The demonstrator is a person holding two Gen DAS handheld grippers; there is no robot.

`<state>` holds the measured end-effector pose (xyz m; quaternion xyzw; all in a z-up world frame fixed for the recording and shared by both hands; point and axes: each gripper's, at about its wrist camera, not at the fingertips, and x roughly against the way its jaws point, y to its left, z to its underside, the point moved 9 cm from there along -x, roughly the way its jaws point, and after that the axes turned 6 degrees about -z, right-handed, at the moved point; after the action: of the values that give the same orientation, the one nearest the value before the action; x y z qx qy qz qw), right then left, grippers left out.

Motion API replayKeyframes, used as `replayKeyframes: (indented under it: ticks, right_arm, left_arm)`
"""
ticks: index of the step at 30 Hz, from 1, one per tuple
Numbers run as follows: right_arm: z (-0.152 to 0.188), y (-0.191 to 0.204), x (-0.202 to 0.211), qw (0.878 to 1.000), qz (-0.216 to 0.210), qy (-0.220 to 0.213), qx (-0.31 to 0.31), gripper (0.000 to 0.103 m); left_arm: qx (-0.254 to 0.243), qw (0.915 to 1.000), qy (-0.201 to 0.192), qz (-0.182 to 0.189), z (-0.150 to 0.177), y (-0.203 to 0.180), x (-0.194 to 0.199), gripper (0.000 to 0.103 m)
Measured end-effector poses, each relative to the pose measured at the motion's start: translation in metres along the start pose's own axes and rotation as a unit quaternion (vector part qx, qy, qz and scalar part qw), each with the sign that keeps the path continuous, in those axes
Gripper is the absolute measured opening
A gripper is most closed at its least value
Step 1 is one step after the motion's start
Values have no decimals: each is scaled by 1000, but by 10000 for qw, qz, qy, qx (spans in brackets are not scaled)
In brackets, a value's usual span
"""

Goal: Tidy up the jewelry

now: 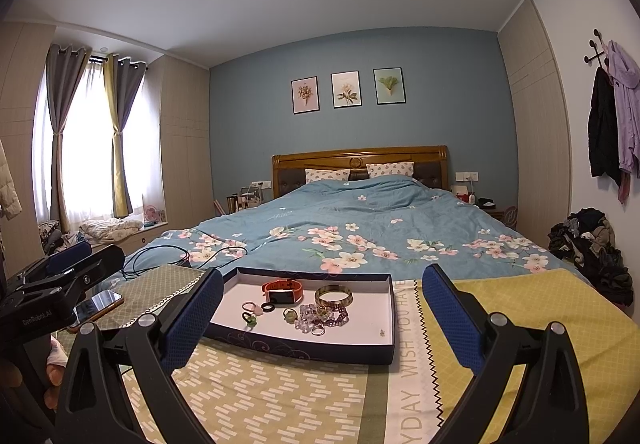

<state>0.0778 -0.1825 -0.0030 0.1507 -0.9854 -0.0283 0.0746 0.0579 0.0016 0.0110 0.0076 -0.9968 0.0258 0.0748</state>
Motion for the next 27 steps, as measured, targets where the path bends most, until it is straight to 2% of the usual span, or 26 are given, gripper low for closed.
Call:
replayKeyframes:
  ticks: [27]
  right_arm:
    - [3, -1, 0, 10000, -6, 34, -2, 96]
  left_arm:
    - [2, 10000, -1, 8, 1, -1, 1, 98]
